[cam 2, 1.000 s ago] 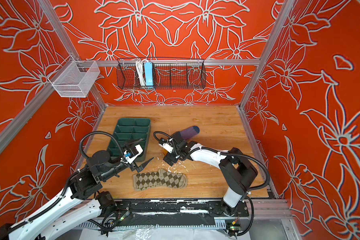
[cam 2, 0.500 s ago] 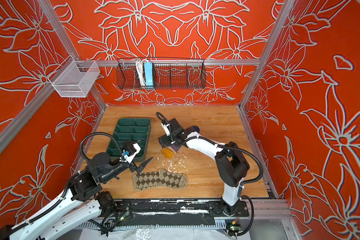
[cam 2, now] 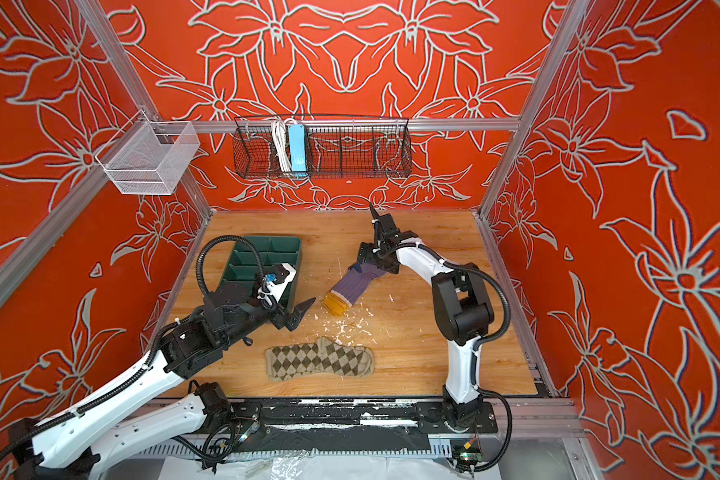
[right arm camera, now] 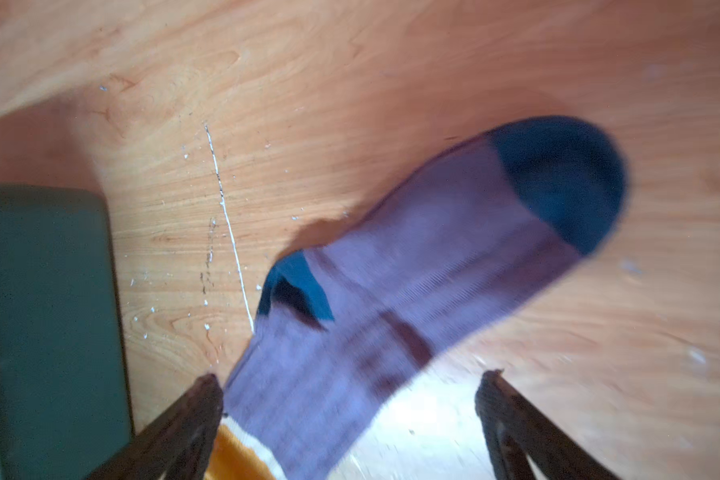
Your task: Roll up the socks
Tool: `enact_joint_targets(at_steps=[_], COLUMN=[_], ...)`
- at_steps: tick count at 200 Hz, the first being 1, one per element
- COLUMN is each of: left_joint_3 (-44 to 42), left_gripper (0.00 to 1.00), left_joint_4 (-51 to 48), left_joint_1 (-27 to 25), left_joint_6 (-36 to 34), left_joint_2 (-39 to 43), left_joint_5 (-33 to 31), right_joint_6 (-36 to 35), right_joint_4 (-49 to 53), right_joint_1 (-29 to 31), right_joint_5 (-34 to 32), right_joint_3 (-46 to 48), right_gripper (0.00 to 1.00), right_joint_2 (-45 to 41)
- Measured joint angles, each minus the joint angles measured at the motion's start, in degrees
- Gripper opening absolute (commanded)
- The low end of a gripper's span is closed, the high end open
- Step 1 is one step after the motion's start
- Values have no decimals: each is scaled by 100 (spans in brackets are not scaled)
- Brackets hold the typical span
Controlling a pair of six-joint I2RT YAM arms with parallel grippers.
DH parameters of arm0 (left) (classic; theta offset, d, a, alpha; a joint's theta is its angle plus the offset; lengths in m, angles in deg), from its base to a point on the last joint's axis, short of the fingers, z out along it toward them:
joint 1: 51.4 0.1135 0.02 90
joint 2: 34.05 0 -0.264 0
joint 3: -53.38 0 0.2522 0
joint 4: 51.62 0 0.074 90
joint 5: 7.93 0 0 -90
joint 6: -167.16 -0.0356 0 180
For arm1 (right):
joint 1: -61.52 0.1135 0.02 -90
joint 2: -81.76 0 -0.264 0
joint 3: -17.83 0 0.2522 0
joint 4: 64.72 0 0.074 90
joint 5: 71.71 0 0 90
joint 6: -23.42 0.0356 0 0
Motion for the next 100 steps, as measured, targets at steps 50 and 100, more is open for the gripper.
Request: enact_joint_targets(at_steps=[50,100], left_joint_3=[-7,-9], left_gripper=[98,98], left_joint_4=[46,144], left_joint_1=[0,0], left_joint_6=[109,175], left_joint_2=[-46,-227], left_joint_5=[-146,-125], right_joint_6=[-155,-970], right_joint_4=[140,179], right_joint_1=[2,155], right_joint_5=[308,935], right_joint_3=[-807,-1582], right_gripper=[97,98], right_joint_2=[1067,1574])
